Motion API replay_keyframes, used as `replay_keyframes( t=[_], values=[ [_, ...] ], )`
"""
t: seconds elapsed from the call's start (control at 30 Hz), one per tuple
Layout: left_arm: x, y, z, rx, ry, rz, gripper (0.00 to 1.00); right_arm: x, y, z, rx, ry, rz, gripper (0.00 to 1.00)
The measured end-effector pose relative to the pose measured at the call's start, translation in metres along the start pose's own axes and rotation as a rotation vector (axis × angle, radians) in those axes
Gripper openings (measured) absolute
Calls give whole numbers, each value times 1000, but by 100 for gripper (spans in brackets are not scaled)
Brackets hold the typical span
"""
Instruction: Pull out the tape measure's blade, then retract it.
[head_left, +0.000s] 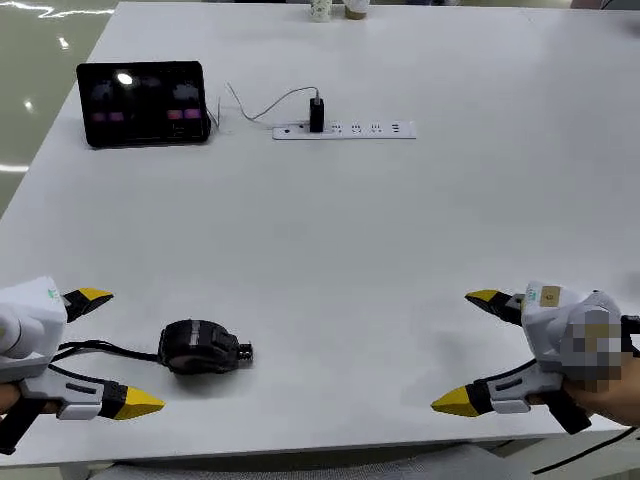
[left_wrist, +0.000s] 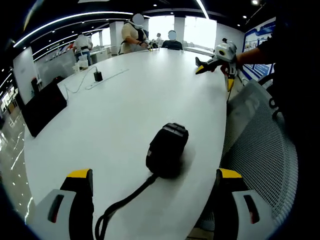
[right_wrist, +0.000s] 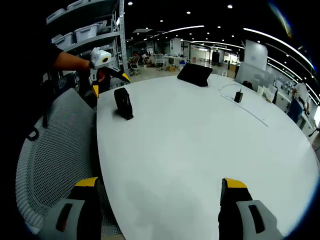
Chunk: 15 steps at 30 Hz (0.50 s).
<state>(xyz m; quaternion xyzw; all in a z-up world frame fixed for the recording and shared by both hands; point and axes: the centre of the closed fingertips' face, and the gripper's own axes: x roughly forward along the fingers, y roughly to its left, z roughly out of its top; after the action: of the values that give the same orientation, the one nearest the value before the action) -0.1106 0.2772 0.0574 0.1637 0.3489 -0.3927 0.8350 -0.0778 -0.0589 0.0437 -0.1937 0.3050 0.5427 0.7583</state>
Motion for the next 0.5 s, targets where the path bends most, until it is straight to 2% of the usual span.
replay_keyframes(
  t=[0.17, 0.27, 0.4, 0.5],
  values=[
    [6, -3, 1, 69, 42, -30, 98, 7, 2, 4, -26, 8, 19, 99],
    [9, -8, 2, 131, 69, -64, 98, 11, 4, 8, -31, 6, 31, 99],
    [11, -10, 6, 178, 89, -88, 96, 15, 6, 12, -47, 14, 51, 99],
    [12, -9, 11, 191, 92, -99, 94, 18, 6, 14, -62, 16, 61, 99]
  ],
)
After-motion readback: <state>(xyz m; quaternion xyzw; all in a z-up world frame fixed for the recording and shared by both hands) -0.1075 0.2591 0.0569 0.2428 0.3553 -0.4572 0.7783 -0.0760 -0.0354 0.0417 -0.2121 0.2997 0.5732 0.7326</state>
